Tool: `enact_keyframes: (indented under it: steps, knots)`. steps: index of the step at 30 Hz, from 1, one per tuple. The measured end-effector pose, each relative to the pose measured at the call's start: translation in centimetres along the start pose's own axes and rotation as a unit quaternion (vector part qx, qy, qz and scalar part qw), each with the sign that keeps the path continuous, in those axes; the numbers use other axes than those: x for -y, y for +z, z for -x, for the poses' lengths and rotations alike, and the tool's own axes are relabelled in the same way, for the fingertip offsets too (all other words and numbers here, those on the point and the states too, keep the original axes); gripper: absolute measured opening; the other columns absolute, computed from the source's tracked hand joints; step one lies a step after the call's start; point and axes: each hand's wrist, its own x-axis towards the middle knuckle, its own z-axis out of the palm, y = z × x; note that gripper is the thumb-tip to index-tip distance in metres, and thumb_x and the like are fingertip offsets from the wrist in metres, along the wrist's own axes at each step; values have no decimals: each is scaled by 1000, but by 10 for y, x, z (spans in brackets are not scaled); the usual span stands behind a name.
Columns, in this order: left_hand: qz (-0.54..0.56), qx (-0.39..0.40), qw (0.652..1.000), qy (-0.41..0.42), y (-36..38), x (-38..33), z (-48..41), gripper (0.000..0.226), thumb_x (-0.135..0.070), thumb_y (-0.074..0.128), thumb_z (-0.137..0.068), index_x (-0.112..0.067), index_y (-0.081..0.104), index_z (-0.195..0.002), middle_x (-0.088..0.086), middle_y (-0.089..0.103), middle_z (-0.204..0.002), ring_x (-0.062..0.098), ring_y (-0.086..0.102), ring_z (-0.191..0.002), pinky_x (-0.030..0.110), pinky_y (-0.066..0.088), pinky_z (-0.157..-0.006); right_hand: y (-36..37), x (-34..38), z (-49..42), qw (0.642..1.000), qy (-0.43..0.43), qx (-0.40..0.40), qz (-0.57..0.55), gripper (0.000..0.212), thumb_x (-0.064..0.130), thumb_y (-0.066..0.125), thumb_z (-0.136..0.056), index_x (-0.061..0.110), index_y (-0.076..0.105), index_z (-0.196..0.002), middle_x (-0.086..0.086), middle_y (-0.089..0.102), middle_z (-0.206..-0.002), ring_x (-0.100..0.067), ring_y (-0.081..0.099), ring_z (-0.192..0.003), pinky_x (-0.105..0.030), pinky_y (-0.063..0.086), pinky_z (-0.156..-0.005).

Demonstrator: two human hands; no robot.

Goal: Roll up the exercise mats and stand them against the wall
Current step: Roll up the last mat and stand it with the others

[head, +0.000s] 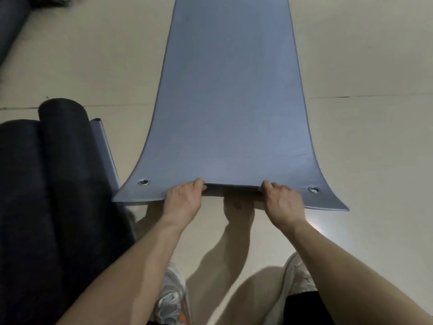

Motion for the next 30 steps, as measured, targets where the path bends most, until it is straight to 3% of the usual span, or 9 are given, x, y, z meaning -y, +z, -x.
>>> enact_keyframes:
  steps: [5,8,11,15,18,20,25,27,30]
  knots:
    - [1,73,997,16,-33,-16,-16,26,-29,42,-108,-15,60,-119,18,73,-105,41,69,-94,39,33,-65,-40,-18,-5,998,29,-45,27,27,37,38,-109,21,55,-96,-7,74,-97,-35,66,-85,-35,33,-66]
    - [27,125,992,8,-24,-17,-33,29,-30,37,-110,-17,59,-125,19,68,-114,40,64,-100,39,38,-71,-38,-32,-16,993,15,-98,63,25,38,54,-104,17,53,-90,-7,68,-85,-33,54,-73,-38,36,-71]
    - [50,146,988,-15,-6,-13,-55,29,-35,36,-110,-22,61,-119,16,67,-114,37,63,-100,37,39,-72,-17,-28,-22,985,-16,-146,91,20,10,80,-81,11,61,-88,-11,56,-83,-34,50,-72,-41,36,-69]
    - [3,112,993,-20,17,-15,-74,32,-42,38,-108,-32,67,-117,3,69,-112,28,61,-104,37,34,-84,19,-23,-19,987,3,-153,54,15,14,69,-88,9,64,-100,-13,62,-100,-37,53,-86,-44,38,-78]
    - [-34,28,999,-31,36,-17,-79,27,-47,52,-101,-31,73,-106,0,63,-107,26,53,-102,37,31,-85,48,-36,-14,995,-16,-37,92,75,55,64,-88,8,49,-145,-14,51,-145,-40,44,-134,-55,20,-117]
    - [-33,-40,997,-54,46,-14,-79,26,-51,65,-88,-26,69,-90,3,59,-96,27,52,-89,38,35,-75,59,-44,-22,995,-29,10,99,102,64,68,-80,9,33,-159,-14,39,-160,-38,28,-150,-57,6,-123]
    - [30,-144,989,-33,67,-1,-61,29,-46,69,-88,-18,67,-82,4,63,-83,29,57,-78,40,40,-69,75,-48,-39,993,-57,-25,100,67,23,69,-87,10,45,-148,-12,54,-141,-36,45,-136,-58,28,-119]
    - [76,-109,991,9,75,9,-35,45,-56,59,-89,-15,71,-104,6,69,-108,31,62,-100,42,43,-92,80,-49,-38,993,-65,-28,99,60,30,69,-88,10,49,-141,-9,59,-128,-35,53,-122,-57,33,-114]
    - [-12,37,996,85,84,27,-3,87,-68,67,-77,-18,52,-146,3,46,-157,24,42,-145,47,24,-122,78,-50,-39,993,-78,7,83,67,62,53,-90,12,54,-134,-6,61,-118,-32,58,-111,-52,35,-110]
